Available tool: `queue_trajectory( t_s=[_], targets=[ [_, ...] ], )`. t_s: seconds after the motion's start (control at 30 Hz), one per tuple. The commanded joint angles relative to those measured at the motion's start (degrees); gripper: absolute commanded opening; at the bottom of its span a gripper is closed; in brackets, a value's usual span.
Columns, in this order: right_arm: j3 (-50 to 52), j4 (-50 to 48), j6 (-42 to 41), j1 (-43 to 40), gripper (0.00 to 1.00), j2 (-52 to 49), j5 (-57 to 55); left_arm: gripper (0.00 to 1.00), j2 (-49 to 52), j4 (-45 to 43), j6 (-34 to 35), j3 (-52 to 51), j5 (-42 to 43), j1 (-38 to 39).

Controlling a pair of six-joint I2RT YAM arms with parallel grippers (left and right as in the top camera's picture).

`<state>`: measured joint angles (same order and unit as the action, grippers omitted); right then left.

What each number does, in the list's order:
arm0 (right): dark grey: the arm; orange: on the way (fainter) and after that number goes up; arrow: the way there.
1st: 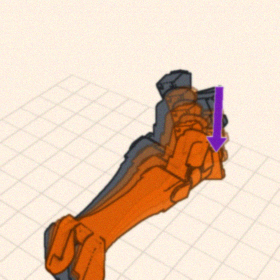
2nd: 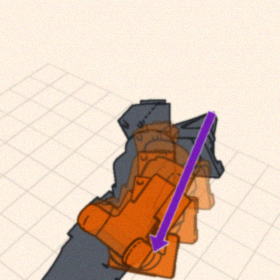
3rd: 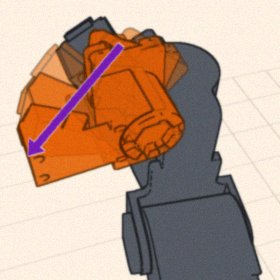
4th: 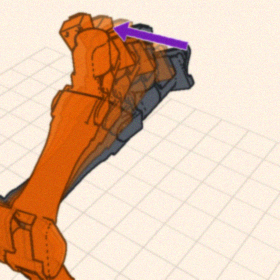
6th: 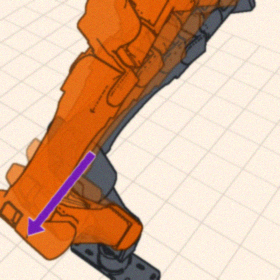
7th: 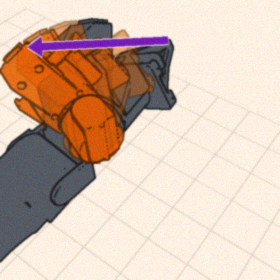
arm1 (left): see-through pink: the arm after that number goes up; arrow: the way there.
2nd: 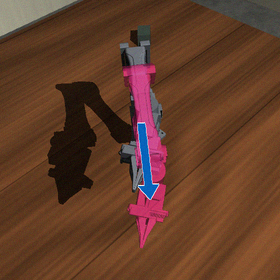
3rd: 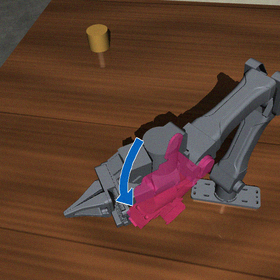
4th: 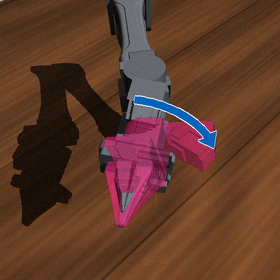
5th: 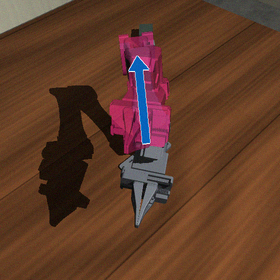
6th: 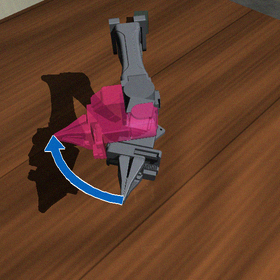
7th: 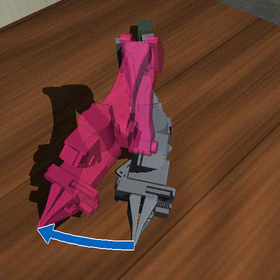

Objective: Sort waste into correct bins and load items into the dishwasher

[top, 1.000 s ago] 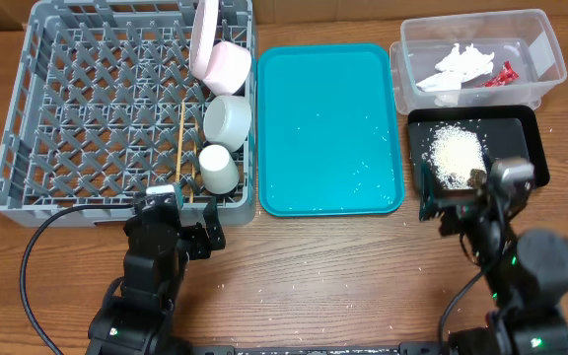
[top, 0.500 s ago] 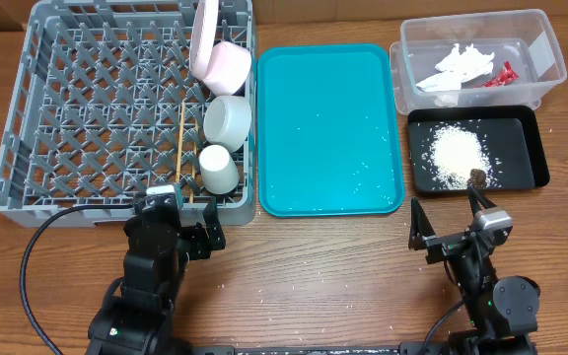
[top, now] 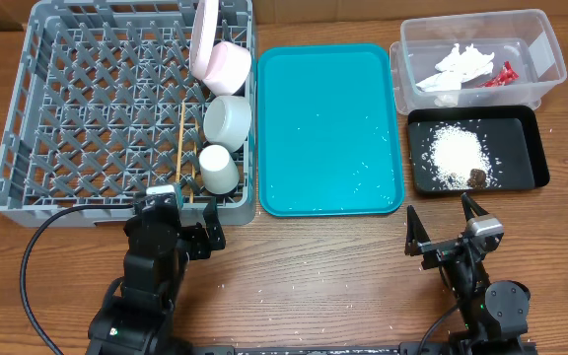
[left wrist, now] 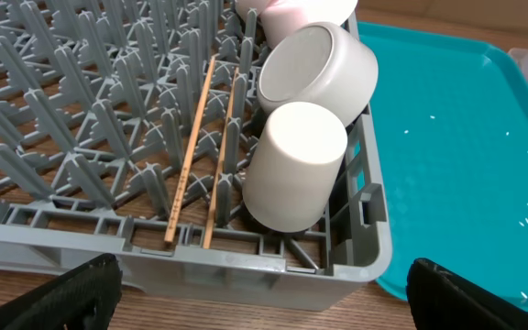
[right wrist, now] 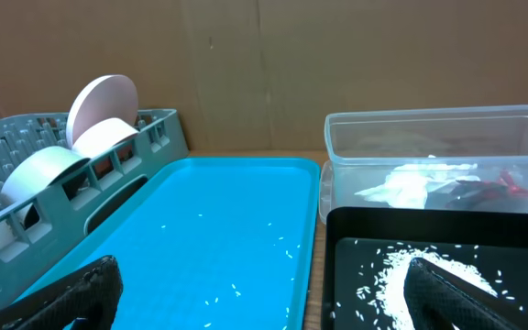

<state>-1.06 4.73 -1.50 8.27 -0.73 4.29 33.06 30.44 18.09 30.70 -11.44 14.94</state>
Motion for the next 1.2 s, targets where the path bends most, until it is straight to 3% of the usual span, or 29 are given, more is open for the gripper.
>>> queue_trajectory(
  t_s=[0.0, 1.0, 1.17],
  targets=[
    [0.61, -0.35, 0.04, -0.2, 1.0, 0.61, 0.09, 1.0, -0.17, -0.24, 0.79, 0.09, -0.74, -0.31],
    [0.61, -0.35, 0.04, -0.2, 1.0, 0.57, 0.09, 1.0, -0.48, -0.37, 0.79, -0.04, -0.94, -0.31],
    [0.61, -0.35, 0.04, -0.2, 1.0, 0.57, 0.09, 1.0, -8.31, -7.39, 0.72, -5.33, -0.76, -7.93]
  ],
)
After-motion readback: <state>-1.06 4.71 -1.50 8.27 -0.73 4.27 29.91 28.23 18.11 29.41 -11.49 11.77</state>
